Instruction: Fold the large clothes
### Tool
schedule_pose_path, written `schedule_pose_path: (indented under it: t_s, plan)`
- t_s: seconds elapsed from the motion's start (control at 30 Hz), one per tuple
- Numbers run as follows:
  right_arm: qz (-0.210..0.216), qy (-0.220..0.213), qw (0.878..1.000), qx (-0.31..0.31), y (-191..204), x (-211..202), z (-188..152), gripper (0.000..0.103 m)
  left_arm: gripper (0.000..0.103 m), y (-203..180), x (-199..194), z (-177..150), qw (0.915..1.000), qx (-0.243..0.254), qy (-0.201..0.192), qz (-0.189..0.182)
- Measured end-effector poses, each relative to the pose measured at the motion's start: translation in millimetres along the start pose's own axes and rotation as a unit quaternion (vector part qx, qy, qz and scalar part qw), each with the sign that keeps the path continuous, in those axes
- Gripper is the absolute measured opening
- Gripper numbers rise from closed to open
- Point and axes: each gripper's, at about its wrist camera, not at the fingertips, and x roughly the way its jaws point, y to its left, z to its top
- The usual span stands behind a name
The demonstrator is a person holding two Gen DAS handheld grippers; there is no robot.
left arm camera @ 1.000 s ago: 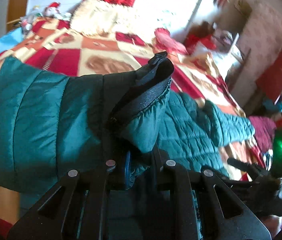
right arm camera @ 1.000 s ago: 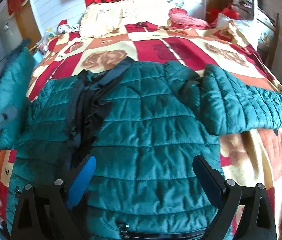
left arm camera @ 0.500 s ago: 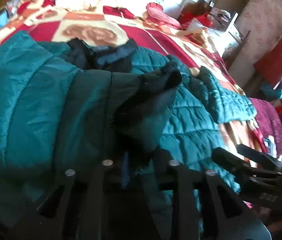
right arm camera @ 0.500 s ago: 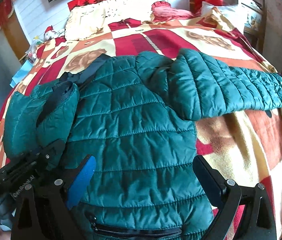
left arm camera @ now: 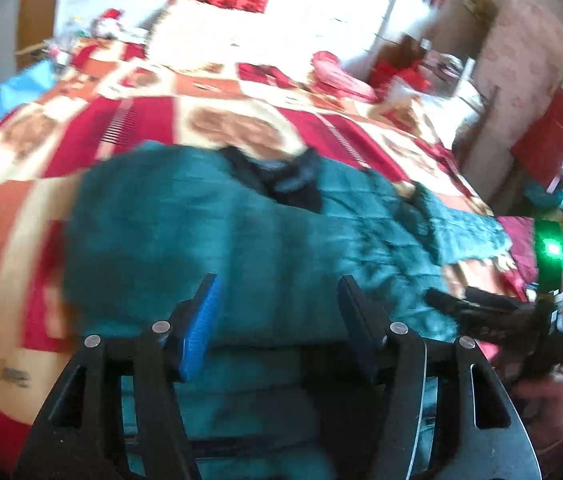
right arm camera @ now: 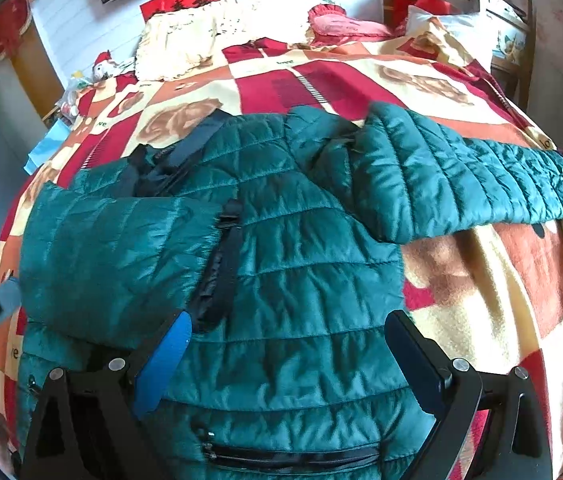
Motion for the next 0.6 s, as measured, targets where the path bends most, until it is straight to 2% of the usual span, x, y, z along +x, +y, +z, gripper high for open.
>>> schedule_pose_path:
  t_s: [0.13, 0.27, 0.37, 0.43, 0.5, 0.53, 0.6]
  plan:
    - [0.011, 0.001, 1.0, -0.008, 16.6, 7.3, 6.6, 0.097, 0.06, 45.8, -9.5, -10.3, 0.9976, -0.014, -0.007, 0.068]
    - [0.023, 0.02, 1.0, -0.006, 31.2, 29.9, 14.6, 0.095, 0.06, 86.1, -9.7, -24.8, 0.9942, -0.049, 0.008, 0.095]
    - [0.031, 0.047, 0.998, -0.003, 38.9, 53.0, 17.0, 0.076, 0.06, 110.1, -11.2, -35.3, 0.9903, -0.079, 0.012, 0.113]
    - [0.057, 0.055, 0.997, 0.0, 42.7, 64.5, 16.9, 0.041, 0.06, 122.9, -10.7, -39.4, 0.9879, -0.1, 0.014, 0.118]
    - [0.077, 0.043, 0.996, 0.005, 45.2, 65.4, 16.8, 0.027, 0.06, 134.2, -9.5, -40.9, 0.9853, -0.122, 0.018, 0.119]
    - [0.073, 0.036, 0.997, 0.001, 47.2, 63.5, 17.4, 0.018, 0.06, 140.4, -9.6, -41.8, 0.9839, -0.134, 0.018, 0.117]
    - [0.066, 0.011, 0.997, -0.023, 52.0, 51.7, 21.5, 0.013, 0.06, 146.1, -10.7, -41.1, 0.9824, -0.146, 0.016, 0.116]
